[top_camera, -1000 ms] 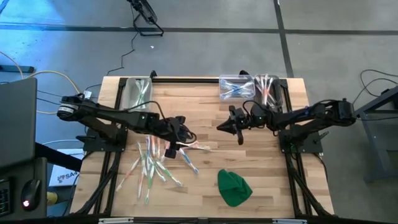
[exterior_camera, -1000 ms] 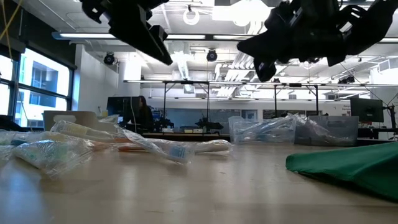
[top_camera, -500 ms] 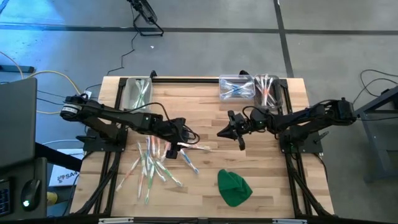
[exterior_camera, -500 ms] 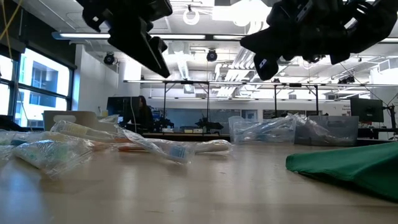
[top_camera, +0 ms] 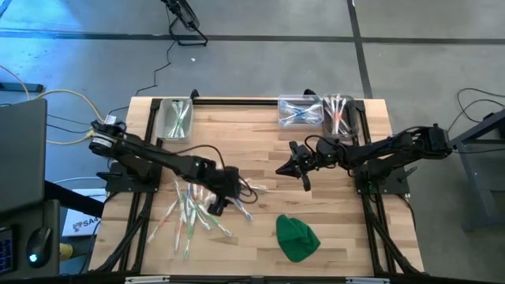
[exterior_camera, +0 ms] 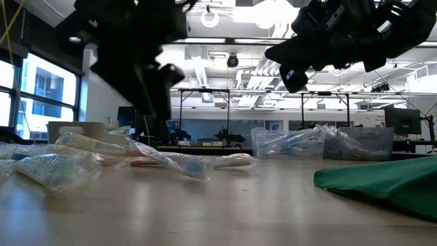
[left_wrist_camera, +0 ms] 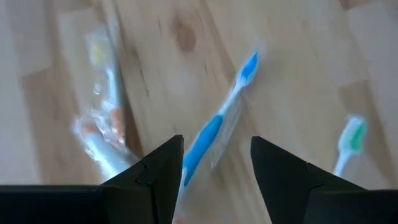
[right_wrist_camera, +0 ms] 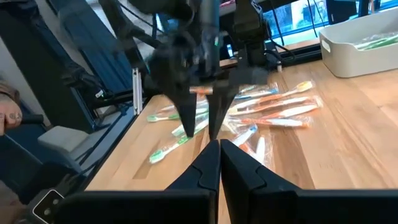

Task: Pick & Place Toothbrushes
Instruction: Put the blue toothbrush into the transparent bin

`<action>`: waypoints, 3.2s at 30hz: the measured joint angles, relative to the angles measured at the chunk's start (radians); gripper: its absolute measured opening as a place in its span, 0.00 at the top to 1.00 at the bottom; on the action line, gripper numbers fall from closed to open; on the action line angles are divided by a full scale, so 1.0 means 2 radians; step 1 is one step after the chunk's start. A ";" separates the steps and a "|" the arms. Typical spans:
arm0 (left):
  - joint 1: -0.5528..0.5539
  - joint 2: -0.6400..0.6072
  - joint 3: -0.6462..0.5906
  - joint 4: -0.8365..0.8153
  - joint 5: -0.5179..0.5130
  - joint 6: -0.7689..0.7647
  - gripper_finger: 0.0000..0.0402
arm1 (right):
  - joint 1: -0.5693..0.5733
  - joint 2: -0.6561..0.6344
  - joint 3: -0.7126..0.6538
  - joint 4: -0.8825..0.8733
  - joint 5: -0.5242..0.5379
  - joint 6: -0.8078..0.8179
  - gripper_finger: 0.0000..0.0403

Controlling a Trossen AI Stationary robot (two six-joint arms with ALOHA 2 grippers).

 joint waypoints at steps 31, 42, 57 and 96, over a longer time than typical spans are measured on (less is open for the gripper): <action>-0.001 0.088 -0.001 0.011 -0.031 -0.035 0.57 | 0.024 0.000 0.000 -0.019 0.055 -0.001 0.99; -0.001 0.085 -0.001 0.010 -0.014 -0.035 0.88 | 0.024 0.000 0.000 -0.019 0.054 -0.002 0.99; 0.023 0.084 0.089 -0.103 -0.014 0.000 0.93 | 0.024 -0.001 0.000 -0.018 0.027 -0.002 0.99; 0.322 0.084 0.171 0.271 0.187 0.006 0.94 | -0.043 -0.235 0.000 -0.214 0.288 -0.124 0.99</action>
